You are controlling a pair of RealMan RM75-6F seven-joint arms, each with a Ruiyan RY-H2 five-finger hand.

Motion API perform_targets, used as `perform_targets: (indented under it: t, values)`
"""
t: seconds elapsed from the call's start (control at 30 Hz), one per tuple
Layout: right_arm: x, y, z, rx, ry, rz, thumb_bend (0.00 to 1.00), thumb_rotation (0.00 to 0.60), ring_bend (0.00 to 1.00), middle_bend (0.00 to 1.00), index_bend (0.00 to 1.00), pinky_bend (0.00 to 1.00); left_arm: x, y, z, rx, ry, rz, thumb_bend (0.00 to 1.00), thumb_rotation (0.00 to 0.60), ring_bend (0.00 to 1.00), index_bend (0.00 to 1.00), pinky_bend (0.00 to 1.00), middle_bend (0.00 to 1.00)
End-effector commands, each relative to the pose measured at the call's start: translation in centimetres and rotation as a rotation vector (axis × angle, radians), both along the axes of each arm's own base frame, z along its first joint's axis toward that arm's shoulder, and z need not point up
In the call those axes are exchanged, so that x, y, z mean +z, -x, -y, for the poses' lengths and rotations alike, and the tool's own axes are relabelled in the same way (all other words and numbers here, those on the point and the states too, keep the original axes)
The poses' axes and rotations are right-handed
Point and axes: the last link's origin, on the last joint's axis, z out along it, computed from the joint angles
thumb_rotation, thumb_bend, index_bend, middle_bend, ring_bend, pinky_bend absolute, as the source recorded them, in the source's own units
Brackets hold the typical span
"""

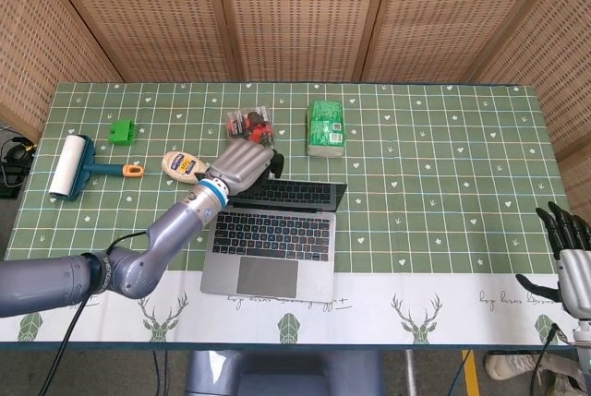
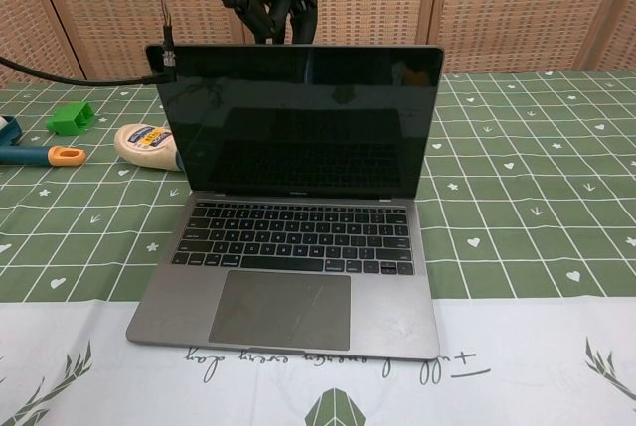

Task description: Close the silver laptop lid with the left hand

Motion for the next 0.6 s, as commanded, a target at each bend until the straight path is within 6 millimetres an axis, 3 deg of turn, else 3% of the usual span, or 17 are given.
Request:
perform_targets:
  t: [0.03,0.6]
  values:
    - [0.0,-0.1,-0.1,0.004,-0.001,-0.001,0.01,0.6,0.0,0.0,0.0,0.0,0.4,0.3,1.2,-0.012,0.012,0.01,1.0,0.6,0.37,0.47,0.35,0.39]
    - [-0.2,-0.6,-0.4,0.021,-0.009,-0.008,0.02,0.6,0.0,0.0,0.0,0.0,-1.0,2.9,7.3,-0.046,0.186,0.0,1.0,0.6,0.37,0.47,0.35,0.39]
